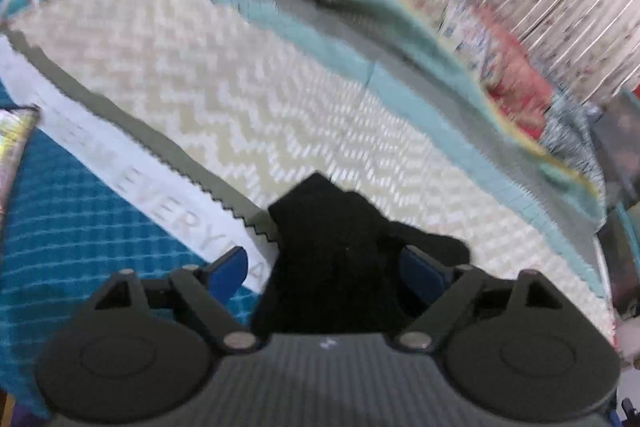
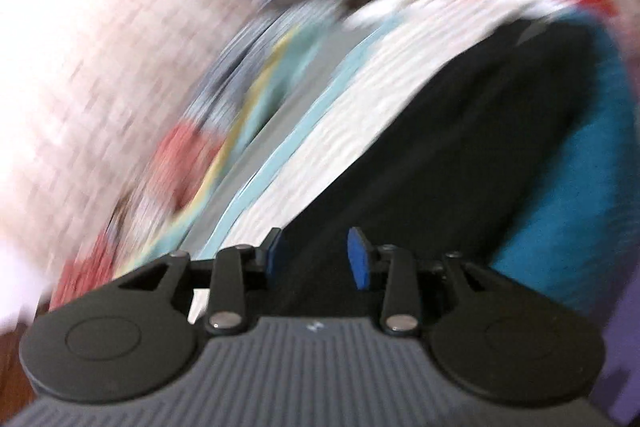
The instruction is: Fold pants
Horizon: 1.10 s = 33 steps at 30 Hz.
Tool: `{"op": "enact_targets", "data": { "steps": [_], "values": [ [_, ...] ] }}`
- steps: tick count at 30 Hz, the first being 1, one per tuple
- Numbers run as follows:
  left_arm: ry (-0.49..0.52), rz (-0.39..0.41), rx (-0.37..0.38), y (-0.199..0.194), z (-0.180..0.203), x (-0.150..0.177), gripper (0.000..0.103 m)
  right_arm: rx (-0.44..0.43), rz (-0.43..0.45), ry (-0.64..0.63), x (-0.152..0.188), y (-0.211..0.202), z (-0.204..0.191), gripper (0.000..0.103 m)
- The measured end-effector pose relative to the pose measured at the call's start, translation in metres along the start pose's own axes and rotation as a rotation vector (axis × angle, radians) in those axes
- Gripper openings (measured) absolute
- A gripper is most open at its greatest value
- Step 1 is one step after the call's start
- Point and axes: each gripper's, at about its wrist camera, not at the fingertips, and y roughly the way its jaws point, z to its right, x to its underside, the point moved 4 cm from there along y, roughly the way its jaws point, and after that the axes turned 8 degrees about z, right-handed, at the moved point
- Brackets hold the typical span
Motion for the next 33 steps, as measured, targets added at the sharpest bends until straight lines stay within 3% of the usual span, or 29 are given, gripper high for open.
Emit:
{"op": "enact_targets", "data": {
  "steps": [1, 2, 3, 9, 13, 15, 17, 19, 20, 21, 26, 31, 33],
  "values": [
    [0.008, -0.008, -0.012, 0.008, 0.001, 0.004, 0.059, -0.038, -0.049, -0.041, 0.013, 0.009, -0.016, 0.042],
    [0.018, -0.029, -0.008, 0.017, 0.001, 0.006, 0.028, -0.084, -0.108, -0.095, 0.029, 0.021, -0.036, 0.042],
    [0.009, -0.040, -0.018, 0.018, 0.002, 0.009, 0.022, -0.116, -0.151, -0.140, 0.042, 0.030, -0.051, 0.042],
    [-0.003, 0.093, 0.134, -0.069, 0.013, 0.031, 0.019, -0.240, -0.342, -0.283, 0.106, 0.067, -0.116, 0.042],
    [0.062, 0.100, 0.104, -0.107, 0.007, 0.075, 0.019, -0.356, -0.405, -0.349, 0.130, 0.074, -0.159, 0.042],
    [0.099, 0.034, 0.048, -0.097, -0.004, 0.101, 0.022, -0.412, -0.442, -0.363, 0.142, 0.076, -0.176, 0.042],
    [0.046, -0.050, 0.001, -0.079, -0.021, 0.121, 0.025, -0.431, -0.494, -0.393, 0.161, 0.076, -0.189, 0.042],
    [0.015, -0.041, 0.019, -0.079, -0.026, 0.120, 0.027, -0.424, -0.537, -0.430, 0.182, 0.082, -0.196, 0.043],
    [0.015, -0.042, 0.024, -0.082, -0.024, 0.114, 0.037, -0.423, -0.557, -0.443, 0.191, 0.083, -0.199, 0.043],
    [0.014, -0.032, 0.027, -0.086, -0.024, 0.107, 0.050, -0.424, -0.578, -0.456, 0.200, 0.085, -0.203, 0.043],
    [-0.010, 0.109, 0.059, -0.113, -0.037, 0.069, 0.076, -0.481, -0.585, -0.561, 0.207, 0.065, -0.211, 0.047],
    [-0.086, 0.188, 0.017, -0.110, -0.060, 0.025, 0.078, -0.463, -0.548, -0.620, 0.200, 0.062, -0.203, 0.049],
    [-0.097, 0.185, 0.034, -0.098, -0.057, 0.011, 0.088, -0.463, -0.537, -0.649, 0.203, 0.063, -0.201, 0.053]
  ]
}}
